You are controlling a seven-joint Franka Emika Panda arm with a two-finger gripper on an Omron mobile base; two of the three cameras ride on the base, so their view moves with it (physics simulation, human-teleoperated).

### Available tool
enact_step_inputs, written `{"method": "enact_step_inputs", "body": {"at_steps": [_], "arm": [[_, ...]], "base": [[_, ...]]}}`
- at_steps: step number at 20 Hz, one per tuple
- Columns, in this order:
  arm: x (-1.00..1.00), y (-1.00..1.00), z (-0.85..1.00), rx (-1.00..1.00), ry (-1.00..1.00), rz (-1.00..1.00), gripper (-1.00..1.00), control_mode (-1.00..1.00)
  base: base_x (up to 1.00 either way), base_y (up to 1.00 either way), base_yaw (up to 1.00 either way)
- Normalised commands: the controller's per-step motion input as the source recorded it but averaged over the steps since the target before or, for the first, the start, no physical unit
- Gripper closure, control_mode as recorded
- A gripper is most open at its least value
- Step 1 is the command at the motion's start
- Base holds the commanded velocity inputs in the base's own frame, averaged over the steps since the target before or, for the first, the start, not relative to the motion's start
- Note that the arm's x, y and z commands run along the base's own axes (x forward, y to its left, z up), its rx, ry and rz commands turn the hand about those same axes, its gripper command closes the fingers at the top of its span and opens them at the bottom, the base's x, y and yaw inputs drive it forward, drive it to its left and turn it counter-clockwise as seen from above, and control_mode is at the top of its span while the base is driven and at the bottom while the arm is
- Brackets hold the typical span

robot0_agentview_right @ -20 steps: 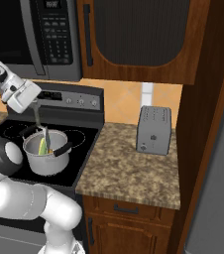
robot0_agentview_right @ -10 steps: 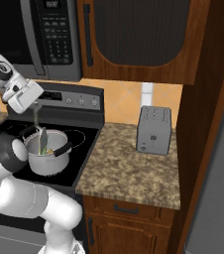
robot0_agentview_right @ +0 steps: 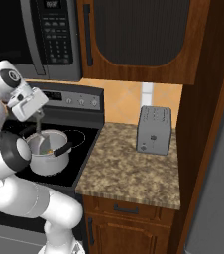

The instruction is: Put the cucumber and corn in the pot. Retrieve the spatula and lightly stir the vegetables in the pot.

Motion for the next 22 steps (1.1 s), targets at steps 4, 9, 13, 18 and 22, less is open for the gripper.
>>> {"method": "enact_step_inputs", "body": {"at_steps": [4, 9, 13, 18, 22], "arm": [[0.06, -0.08, -0.56, 0.00, 0.00, -0.06, 1.00, -1.00], [0.08, -0.04, -0.26, 0.00, 0.00, -0.04, 1.00, -1.00], [-0.37, -0.01, 0.43, 0.00, -0.09, -0.05, 1.00, -1.00], [-0.42, 0.00, 0.34, 0.00, -0.04, -0.09, 1.00, -1.00], [0.00, 0.00, 0.00, 0.00, 0.01, -0.07, 1.00, -1.00]], "base": [[0.00, 0.00, 0.00], [0.00, 0.00, 0.00], [0.00, 0.00, 0.00], [0.00, 0.00, 0.00], [0.00, 0.00, 0.00]]}}
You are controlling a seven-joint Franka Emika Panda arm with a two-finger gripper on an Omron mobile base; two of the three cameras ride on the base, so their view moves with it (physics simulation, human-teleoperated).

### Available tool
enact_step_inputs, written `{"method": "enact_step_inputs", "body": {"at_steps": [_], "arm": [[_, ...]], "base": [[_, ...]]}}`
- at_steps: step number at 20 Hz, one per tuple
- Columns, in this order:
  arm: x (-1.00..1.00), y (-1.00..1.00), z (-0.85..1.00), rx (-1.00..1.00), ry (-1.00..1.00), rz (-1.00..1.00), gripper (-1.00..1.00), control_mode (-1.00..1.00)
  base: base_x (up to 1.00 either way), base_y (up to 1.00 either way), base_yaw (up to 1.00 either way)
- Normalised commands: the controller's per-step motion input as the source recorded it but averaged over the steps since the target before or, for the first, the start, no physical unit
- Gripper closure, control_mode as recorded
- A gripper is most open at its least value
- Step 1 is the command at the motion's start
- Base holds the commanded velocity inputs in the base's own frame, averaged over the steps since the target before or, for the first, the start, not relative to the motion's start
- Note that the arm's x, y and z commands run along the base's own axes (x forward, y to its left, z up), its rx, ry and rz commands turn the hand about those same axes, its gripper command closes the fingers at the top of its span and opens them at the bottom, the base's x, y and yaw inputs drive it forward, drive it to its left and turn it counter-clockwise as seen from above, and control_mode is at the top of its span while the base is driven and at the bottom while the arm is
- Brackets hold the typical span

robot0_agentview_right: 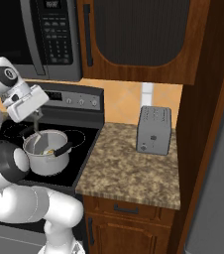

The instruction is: Put the cucumber and corn in the pot. Retrieve the spatula and lightly stir the vegetables in the pot.

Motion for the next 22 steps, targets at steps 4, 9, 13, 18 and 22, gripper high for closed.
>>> {"method": "enact_step_inputs", "body": {"at_steps": [4, 9, 13, 18, 22], "arm": [[0.00, 0.00, -0.08, 0.00, 0.01, -0.05, 1.00, -1.00], [-0.35, -0.03, 0.36, 0.00, -0.03, -0.01, 1.00, -1.00], [-0.04, 0.00, 0.43, 0.00, -0.05, -0.04, 1.00, -1.00], [0.06, 0.00, -0.08, 0.01, 0.00, -0.04, 1.00, -1.00], [0.04, 0.00, -0.03, 0.01, -0.04, -0.06, 1.00, -1.00]], "base": [[0.00, 0.00, 0.00], [0.00, 0.00, 0.00], [0.00, 0.00, 0.00], [0.00, 0.00, 0.00], [0.00, 0.00, 0.00]]}}
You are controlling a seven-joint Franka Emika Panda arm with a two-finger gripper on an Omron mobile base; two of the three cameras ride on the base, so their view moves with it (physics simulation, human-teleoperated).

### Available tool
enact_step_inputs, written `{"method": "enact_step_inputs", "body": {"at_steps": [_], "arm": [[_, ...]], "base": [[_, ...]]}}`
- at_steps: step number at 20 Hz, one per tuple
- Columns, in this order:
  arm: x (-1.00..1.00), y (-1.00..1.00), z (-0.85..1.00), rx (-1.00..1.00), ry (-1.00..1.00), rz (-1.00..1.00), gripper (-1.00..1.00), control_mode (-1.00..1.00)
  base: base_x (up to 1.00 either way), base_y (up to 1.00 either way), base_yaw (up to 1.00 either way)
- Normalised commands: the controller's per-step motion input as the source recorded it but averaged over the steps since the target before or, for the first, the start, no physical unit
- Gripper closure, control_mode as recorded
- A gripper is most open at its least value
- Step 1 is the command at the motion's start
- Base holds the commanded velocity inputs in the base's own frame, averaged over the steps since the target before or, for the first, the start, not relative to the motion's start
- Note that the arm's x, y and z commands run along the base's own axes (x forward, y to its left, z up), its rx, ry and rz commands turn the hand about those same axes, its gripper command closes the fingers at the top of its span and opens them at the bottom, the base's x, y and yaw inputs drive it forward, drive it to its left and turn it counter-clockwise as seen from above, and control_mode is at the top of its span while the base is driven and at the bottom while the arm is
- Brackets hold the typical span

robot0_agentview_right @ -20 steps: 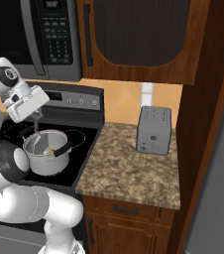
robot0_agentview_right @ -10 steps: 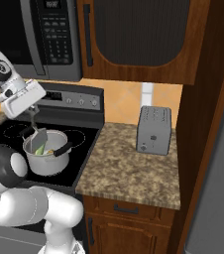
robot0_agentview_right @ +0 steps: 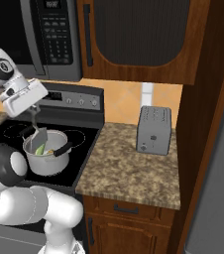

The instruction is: Put the cucumber and corn in the pot. Retrieve the spatula and lightly stir the vegetables in the pot.

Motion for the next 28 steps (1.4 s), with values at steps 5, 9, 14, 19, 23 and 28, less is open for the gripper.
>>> {"method": "enact_step_inputs", "body": {"at_steps": [5, 9, 14, 19, 23, 28], "arm": [[0.09, 0.00, -0.05, 0.02, 0.00, -0.30, 1.00, -1.00], [0.14, 0.20, -0.29, 0.06, 0.00, -0.42, 1.00, -1.00], [0.10, 0.35, -0.23, 0.11, 0.00, -0.47, 1.00, -1.00], [0.37, 0.23, -0.45, -0.04, 0.00, -0.48, 1.00, -1.00], [0.49, 0.07, -0.67, -0.14, 0.00, -0.48, 1.00, -1.00], [0.50, 0.14, -0.67, -0.15, 0.00, -0.48, 1.00, -1.00]], "base": [[0.00, 0.00, 0.00], [0.00, 0.00, 0.00], [0.00, 0.00, 0.00], [0.00, 0.00, 0.00], [0.00, 0.00, 0.00], [0.00, 0.00, 0.00]]}}
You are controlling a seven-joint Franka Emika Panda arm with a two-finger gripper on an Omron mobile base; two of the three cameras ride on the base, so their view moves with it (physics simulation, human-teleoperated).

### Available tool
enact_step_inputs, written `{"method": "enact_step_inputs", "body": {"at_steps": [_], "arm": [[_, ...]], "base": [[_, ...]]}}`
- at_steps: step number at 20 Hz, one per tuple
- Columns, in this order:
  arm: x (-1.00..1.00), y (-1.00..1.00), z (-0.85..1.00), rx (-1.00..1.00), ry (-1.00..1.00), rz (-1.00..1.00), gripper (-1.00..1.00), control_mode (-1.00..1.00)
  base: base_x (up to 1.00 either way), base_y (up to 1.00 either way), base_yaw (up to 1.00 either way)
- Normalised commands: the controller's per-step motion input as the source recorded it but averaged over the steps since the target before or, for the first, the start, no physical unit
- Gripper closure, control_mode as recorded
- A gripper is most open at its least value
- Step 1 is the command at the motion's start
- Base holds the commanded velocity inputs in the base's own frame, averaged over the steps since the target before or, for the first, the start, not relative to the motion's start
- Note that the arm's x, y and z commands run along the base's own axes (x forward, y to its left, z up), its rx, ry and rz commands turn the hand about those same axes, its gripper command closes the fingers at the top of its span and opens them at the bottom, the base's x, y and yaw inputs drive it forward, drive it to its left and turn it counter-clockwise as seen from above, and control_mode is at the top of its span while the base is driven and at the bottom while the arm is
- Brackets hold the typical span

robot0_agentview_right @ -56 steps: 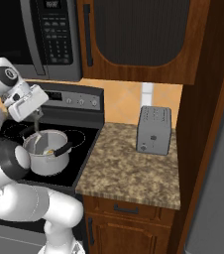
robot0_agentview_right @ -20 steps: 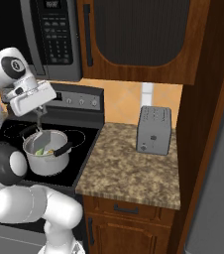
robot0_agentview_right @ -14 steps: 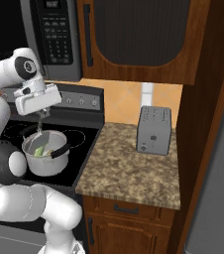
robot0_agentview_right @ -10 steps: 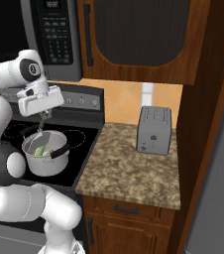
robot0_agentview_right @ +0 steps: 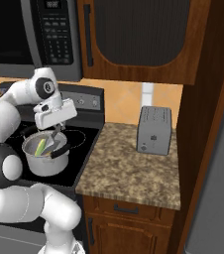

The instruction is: Put the cucumber and corn in the pot. Retrieve the spatula and lightly stir the vegetables in the pot.

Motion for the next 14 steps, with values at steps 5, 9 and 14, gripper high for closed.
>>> {"method": "enact_step_inputs", "body": {"at_steps": [5, 9, 14], "arm": [[0.50, 0.74, -0.48, -0.21, 0.00, -0.39, 1.00, -1.00], [0.11, 0.48, -0.05, -0.20, -0.11, -0.36, 1.00, -1.00], [-0.24, 0.16, 0.46, -0.17, -0.42, -0.20, 1.00, -1.00]], "base": [[0.00, 0.00, 0.00], [0.00, 0.00, 0.00], [0.00, 0.00, 0.00]]}}
